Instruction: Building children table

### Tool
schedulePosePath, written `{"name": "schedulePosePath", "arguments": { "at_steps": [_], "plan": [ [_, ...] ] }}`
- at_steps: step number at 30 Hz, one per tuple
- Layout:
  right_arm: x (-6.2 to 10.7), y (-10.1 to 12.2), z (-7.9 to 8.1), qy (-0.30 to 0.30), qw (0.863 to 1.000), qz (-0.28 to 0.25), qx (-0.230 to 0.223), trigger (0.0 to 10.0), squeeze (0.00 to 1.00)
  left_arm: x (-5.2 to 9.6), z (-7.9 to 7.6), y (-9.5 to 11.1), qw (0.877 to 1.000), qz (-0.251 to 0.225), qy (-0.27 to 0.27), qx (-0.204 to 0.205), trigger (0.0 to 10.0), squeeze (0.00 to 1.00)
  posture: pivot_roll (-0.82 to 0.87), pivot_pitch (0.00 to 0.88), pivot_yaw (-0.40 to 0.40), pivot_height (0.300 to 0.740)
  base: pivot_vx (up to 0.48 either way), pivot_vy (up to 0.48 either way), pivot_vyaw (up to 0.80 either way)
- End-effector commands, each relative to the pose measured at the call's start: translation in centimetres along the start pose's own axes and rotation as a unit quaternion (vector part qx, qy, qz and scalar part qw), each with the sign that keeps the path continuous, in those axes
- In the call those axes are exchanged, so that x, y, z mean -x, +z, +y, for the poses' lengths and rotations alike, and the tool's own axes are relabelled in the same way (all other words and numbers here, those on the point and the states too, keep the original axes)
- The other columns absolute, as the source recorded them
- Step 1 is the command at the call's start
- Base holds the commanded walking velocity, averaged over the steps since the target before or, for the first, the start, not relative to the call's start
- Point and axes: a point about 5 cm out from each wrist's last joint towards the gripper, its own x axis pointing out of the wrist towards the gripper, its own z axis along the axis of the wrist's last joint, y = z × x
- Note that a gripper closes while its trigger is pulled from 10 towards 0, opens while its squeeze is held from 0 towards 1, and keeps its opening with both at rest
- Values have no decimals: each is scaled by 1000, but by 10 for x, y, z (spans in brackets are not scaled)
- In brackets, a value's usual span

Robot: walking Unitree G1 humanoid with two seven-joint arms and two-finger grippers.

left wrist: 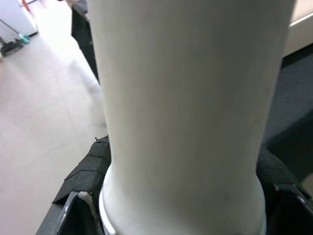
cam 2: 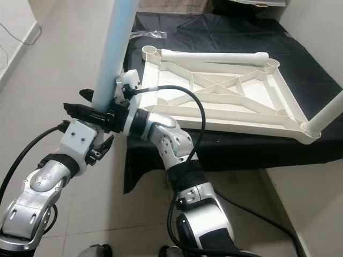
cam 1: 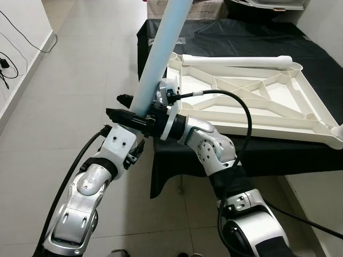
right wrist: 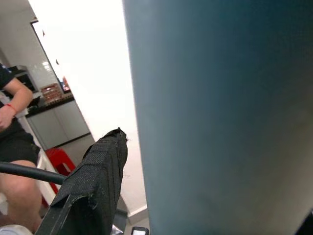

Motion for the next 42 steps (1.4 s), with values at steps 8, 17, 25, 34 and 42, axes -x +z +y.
{"name": "schedulePosePath", "arguments": {
  "at_steps": [8, 17, 25, 34, 42],
  "plan": [
    [-12, -1, -3, -81, 997, -18, -1, 10000, 0, -8, -1, -5, 999, 10, 23, -35, 10000, 0, 104, 134, -62, 740, 0, 0, 0],
    [-17, 1, -6, -119, 992, -32, -9, 10000, 0, -12, -5, -4, 999, 8, 22, -34, 10000, 0, 104, 144, -65, 740, 0, 0, 0],
    [-22, 4, -8, -149, 987, -51, -18, 10000, 0, -18, -11, 2, 999, -3, 17, -38, 10000, 0, 103, 147, -64, 740, 0, 0, 0],
    [-26, 6, -7, -151, 986, -58, -25, 10000, 0, -19, -11, 3, 999, -5, 14, -44, 10000, 0, 103, 151, -63, 740, 0, 0, 0],
    [-31, 6, -2, -148, 986, -68, -33, 0, 0, -19, -14, 2, 999, -4, 10, -44, 10000, 0, 101, 155, -64, 740, 0, 0, 0]
  ]
}}
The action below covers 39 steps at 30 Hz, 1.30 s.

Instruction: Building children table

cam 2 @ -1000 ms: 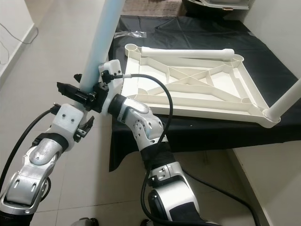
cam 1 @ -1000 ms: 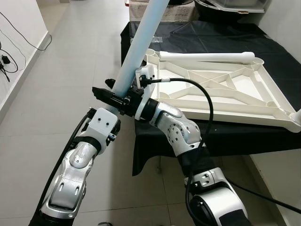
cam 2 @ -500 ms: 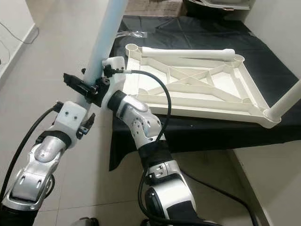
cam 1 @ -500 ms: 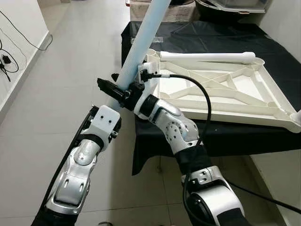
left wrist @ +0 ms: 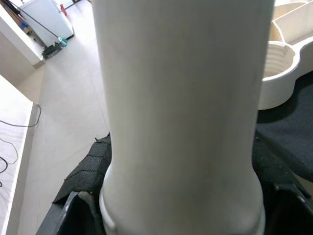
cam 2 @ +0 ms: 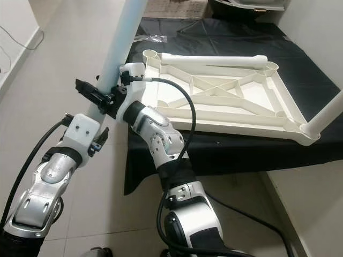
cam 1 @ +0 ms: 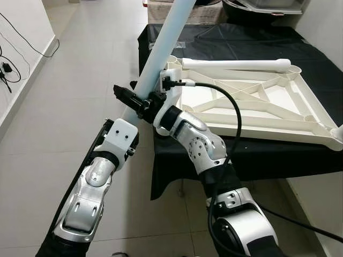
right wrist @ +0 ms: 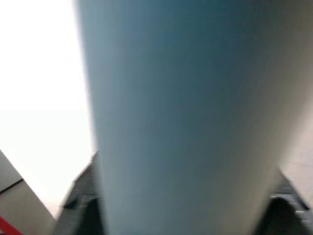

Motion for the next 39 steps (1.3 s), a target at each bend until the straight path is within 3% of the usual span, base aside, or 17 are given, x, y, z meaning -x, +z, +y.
{"name": "schedulePosePath", "arguments": {
  "at_steps": [1, 14, 16, 17, 18, 19, 27, 28, 30, 32, 35, 39],
  "plan": [
    [-13, -1, 18, 22, 1000, -14, -17, 0, 0, 0, -12, 4, 1000, -15, -24, -10, 10000, 0, 101, 155, -64, 740, 0, 0, 0],
    [-14, -3, 22, 32, 999, -11, -17, 0, 0, 2, -9, 1, 1000, -12, -22, -10, 10000, 0, 101, 155, -64, 740, 0, 0, 0],
    [-14, -3, 21, 31, 999, -11, -18, 0, 0, 2, -6, -1, 1000, -4, -13, 10, 10000, 0, 98, 157, -68, 740, 0, 0, 0],
    [-13, -4, 20, 29, 999, -11, -19, 0, 0, 2, -5, -2, 1000, 1, -11, 20, 10000, 608, 98, 157, -68, 740, 0, 0, 0],
    [-13, -4, 20, 29, 999, -11, -19, 0, 0, 2, -5, -2, 1000, 1, -11, 20, 10000, 608, 98, 157, -68, 740, 0, 0, 0],
    [-13, -3, 20, 28, 999, -12, -19, 0, 0, 2, -3, -3, 1000, 4, -9, 25, 10000, 1000, 99, 160, -71, 740, 0, 0, 0],
    [-12, 4, 14, 20, 1000, -19, -12, 0, 0, 6, 3, -10, 1000, 15, 4, 10, 10000, 1000, 99, 159, -69, 740, 0, 0, 0],
    [-11, 9, 8, 8, 1000, -25, -6, 0, 0, 9, 7, -14, 1000, 23, 8, 2, 10000, 0, 99, 159, -69, 740, 0, 0, 0],
    [-11, 9, 8, 8, 1000, -25, -6, 0, 0, 9, 7, -14, 1000, 23, 8, 2, 10000, 0, 99, 159, -69, 740, 0, 0, 0],
    [-8, 20, -8, -28, 999, -40, 17, 0, 0, 18, 12, -21, 999, 34, 21, 6, 10000, 0, 102, 161, -72, 740, 0, 0, 0],
    [-7, 25, -14, -43, 998, -46, 25, 0, 0, 21, 13, -23, 999, 36, 25, 10, 10000, 0, 102, 161, -72, 740, 0, 0, 0],
    [-1, 40, -32, -102, 990, -66, 72, 0, 0, 35, 10, -27, 998, 40, 32, 37, 10000, 0, 101, 161, -72, 740, 0, 0, 0]
  ]
}}
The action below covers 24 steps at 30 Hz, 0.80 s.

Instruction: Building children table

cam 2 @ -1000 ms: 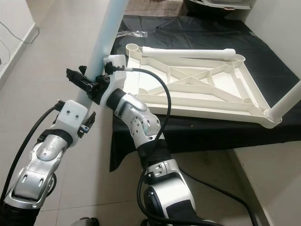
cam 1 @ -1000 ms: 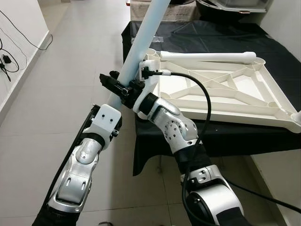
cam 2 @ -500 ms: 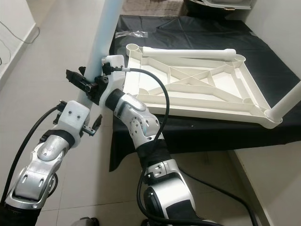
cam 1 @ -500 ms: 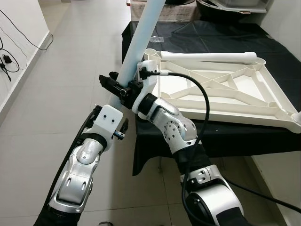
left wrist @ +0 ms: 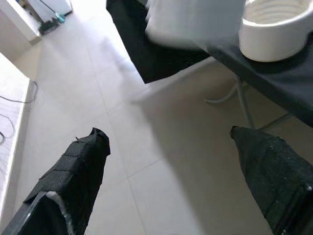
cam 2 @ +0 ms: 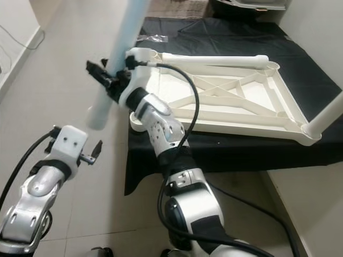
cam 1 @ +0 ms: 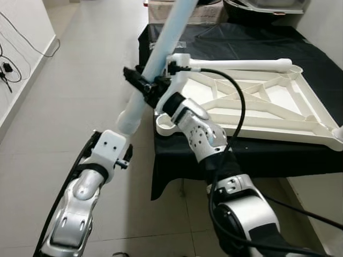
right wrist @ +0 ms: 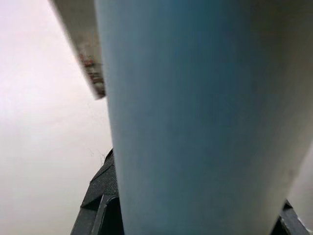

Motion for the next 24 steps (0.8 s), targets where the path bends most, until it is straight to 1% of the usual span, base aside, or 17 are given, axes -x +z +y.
{"name": "schedulePosePath", "arguments": {
  "at_steps": [1, 2, 3, 4, 5, 6, 8, 9, 10, 12, 13, 14, 17, 20, 24],
  "plan": [
    [-2, 6, -2, -13, 1000, -13, 16, 0, 0, 4, -2, 1, 1000, -1, 2, 10, 10000, 0, 101, 161, -72, 740, 0, 0, 0],
    [0, 12, -11, -43, 998, -26, 32, 10000, 0, 9, -1, 3, 999, -8, 19, 30, 10000, 0, 102, 162, -78, 740, 0, 0, 0],
    [0, 12, -11, -43, 998, -26, 32, 10000, 0, 9, -1, 3, 999, -8, 19, 30, 10000, 0, 102, 162, -78, 740, 0, 0, 0],
    [1, 16, -16, -61, 996, -34, 46, 10000, 0, 12, 1, 6, 998, -17, 37, 44, 10000, 0, 103, 161, -78, 740, 0, 0, 0],
    [1, 16, -16, -61, 996, -34, 46, 10000, 0, 12, 1, 6, 998, -17, 37, 44, 10000, 0, 103, 161, -78, 740, 0, 0, 0],
    [2, 19, -19, -73, 995, -42, 55, 10000, 0, 15, 3, 11, 997, -29, 50, 56, 10000, 0, 103, 161, -78, 740, 0, 0, 0],
    [2, 19, -19, -73, 995, -42, 55, 10000, 0, 15, 3, 11, 997, -29, 50, 56, 10000, 0, 103, 161, -78, 740, 0, 0, 0],
    [3, 22, -22, -85, 993, -51, 62, 10000, 0, 17, 5, 15, 995, -39, 68, 66, 10000, 0, 103, 161, -78, 740, 0, 0, 0],
    [3, 22, -22, -85, 993, -51, 62, 10000, 0, 17, 5, 15, 995, -39, 68, 66, 10000, 0, 103, 161, -78, 740, 0, 0, 0],
    [5, 25, -29, -107, 990, -63, 74, 10000, 0, 22, 11, 24, 988, -62, 111, 87, 10000, 0, 95, 161, -71, 740, 0, 0, 0],
    [5, 25, -29, -107, 990, -63, 74, 10000, 0, 22, 11, 24, 988, -62, 111, 87, 10000, 0, 95, 161, -71, 740, 0, 0, 0],
    [6, 26, -31, -115, 988, -65, 79, 10000, 0, 24, 13, 26, 985, -68, 128, 93, 10000, 0, 92, 161, -74, 740, 0, 0, 0],
    [8, 28, -35, -126, 987, -69, 79, 10000, 0, 27, 17, 29, 982, -77, 144, 100, 10000, 0, 92, 163, -70, 740, 0, 0, 0],
    [9, 28, -37, -129, 986, -70, 78, 10000, 0, 27, 19, 29, 981, -78, 148, 99, 10000, 0, 92, 163, -70, 740, 0, 0, 0],
    [10, 26, -40, -135, 985, -71, 79, 10000, 0, 26, 20, 33, 980, -90, 152, 93, 10000, 0, 88, 158, -70, 740, 301, 0, 0]
  ]
}}
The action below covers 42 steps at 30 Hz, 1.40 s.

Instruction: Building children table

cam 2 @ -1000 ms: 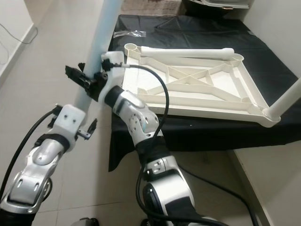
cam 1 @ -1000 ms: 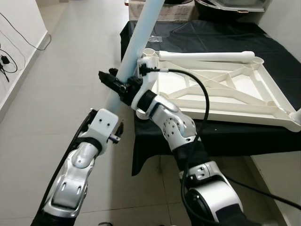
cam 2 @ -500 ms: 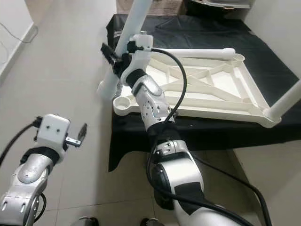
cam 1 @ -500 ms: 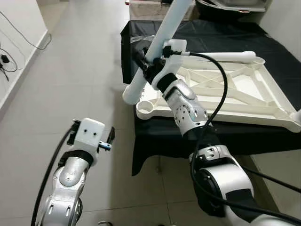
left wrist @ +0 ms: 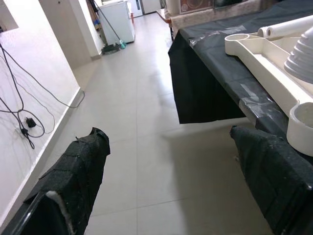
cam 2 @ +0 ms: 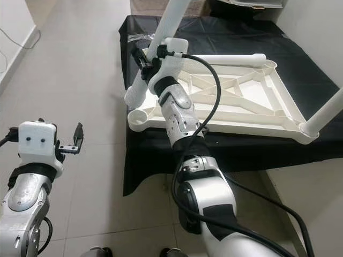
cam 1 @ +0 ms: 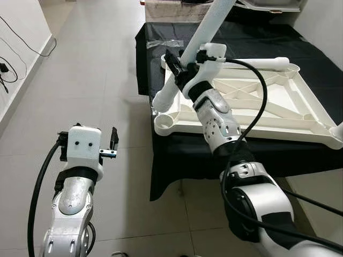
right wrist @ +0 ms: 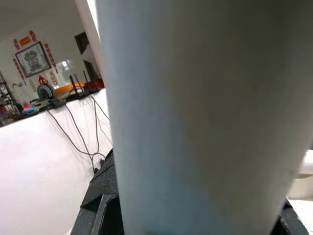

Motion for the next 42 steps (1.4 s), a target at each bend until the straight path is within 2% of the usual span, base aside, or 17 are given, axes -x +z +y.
{"name": "schedulePosePath", "arguments": {
  "at_steps": [1, 11, 22, 29, 36, 42],
  "plan": [
    [-3, 5, 1, -1, 1000, -15, 8, 10000, 0, 0, 1, 1, 1000, -7, 7, -4, 10000, 0, 91, 155, -70, 740, 307, 0, 0],
    [-5, 7, 2, 5, 1000, -22, 16, 10000, 0, 1, 3, 6, 1000, -13, 22, 17, 10000, 0, 92, 146, -74, 740, 31, 0, 0],
    [-16, 21, 2, 48, 996, -17, 72, 10000, 0, 11, -6, 7, 999, -8, 14, 28, 10000, 0, 89, 174, -91, 740, 0, 0, 0],
    [-20, 25, 6, 49, 996, -26, 70, 10000, 0, 12, -8, 7, 999, -5, 16, 27, 10000, 0, 86, 184, -98, 740, 0, 0, 0],
    [-14, 10, 10, 30, 998, -24, 56, 10000, 0, 8, -5, 12, 1000, -23, 18, 6, 10000, 0, 87, 187, -98, 740, 0, 0, 0],
    [-13, 4, 11, 33, 998, -18, 52, 10000, 0, 8, -6, 13, 1000, -26, 11, 4, 10000, 0, 88, 185, -95, 740, 134, 0, 0]
  ]
}}
